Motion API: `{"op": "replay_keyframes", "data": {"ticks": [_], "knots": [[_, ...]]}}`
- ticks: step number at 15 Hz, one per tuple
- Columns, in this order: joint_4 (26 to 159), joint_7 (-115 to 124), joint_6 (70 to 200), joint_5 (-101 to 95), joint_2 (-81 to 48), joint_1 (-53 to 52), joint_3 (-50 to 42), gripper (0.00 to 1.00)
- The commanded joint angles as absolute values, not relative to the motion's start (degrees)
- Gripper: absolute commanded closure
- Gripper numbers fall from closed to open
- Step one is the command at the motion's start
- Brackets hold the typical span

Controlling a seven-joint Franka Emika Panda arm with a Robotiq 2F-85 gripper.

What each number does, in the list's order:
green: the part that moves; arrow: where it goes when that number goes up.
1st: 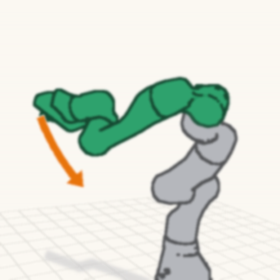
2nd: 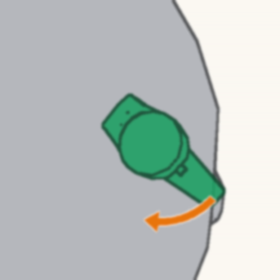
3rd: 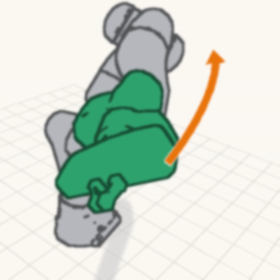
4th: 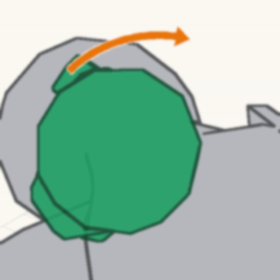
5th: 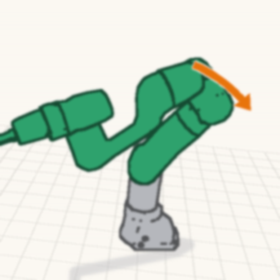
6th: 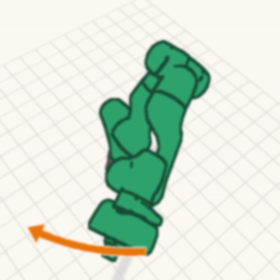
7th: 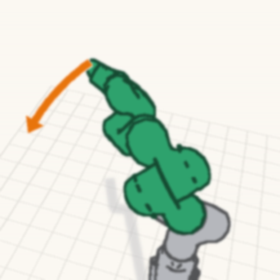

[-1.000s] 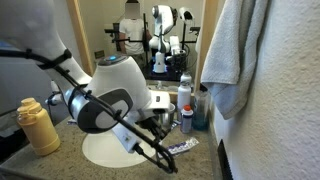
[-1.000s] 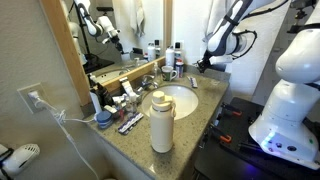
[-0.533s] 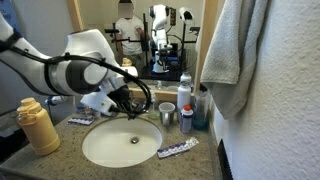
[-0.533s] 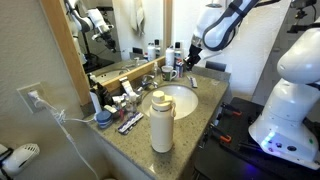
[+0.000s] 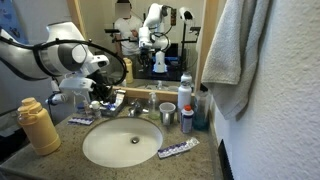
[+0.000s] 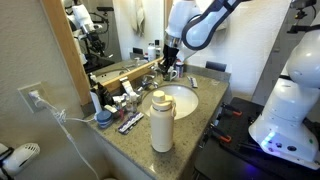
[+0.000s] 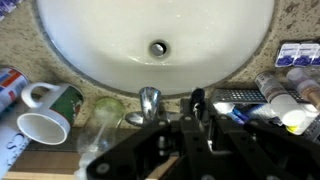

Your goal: Move the shaving stick to the left side of the sink counter

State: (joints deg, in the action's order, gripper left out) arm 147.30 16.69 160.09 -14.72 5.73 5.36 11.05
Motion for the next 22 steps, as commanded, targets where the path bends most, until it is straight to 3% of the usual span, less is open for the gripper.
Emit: {"op": "replay_keyframes", "data": {"ticks": [1,11,22], "knots": [[139.43,10.74,158.44,-13.95,-2.93,1.45,8.78,0.97],[121.1,-1.4,154.43,-12.65,-20.07,-4.63,6.07,0.97],[117.64,-12.68,154.49,-5.89,-26.41,-4.12,10.63,0.97]]}}
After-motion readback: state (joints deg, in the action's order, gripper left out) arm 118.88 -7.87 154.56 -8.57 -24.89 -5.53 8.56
